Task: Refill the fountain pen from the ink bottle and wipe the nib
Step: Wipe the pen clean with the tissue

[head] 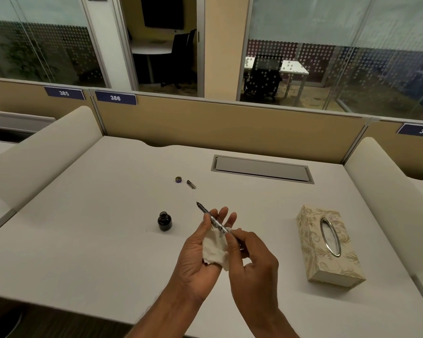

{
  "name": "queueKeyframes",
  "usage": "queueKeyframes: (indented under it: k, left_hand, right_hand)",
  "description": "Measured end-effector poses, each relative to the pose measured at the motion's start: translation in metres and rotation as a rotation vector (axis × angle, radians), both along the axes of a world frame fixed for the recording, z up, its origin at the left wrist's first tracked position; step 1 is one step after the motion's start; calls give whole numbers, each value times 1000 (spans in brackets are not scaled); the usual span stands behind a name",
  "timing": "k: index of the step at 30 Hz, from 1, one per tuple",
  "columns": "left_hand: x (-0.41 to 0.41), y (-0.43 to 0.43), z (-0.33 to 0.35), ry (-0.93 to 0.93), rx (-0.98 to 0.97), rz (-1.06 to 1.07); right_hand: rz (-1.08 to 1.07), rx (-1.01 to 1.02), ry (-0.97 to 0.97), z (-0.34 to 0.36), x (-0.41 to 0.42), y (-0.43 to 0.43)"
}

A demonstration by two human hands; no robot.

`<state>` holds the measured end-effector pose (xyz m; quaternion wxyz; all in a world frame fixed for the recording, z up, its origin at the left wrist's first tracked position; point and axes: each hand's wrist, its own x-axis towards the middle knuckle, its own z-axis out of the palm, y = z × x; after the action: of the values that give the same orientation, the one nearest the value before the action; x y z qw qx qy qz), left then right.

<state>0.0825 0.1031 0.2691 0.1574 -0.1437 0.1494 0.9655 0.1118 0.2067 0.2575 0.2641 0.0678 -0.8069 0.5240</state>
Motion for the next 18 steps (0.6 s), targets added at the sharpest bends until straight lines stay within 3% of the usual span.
queueKeyframes:
  k: [5,18]
  left_hand:
    - [3,-2,4,24,-42,-5]
    - [-5,-2,7,94,-223,22]
  right_hand:
    - [47,-39,-60,4,2,-5]
    - [-32,-60,35,-2,-2,-13]
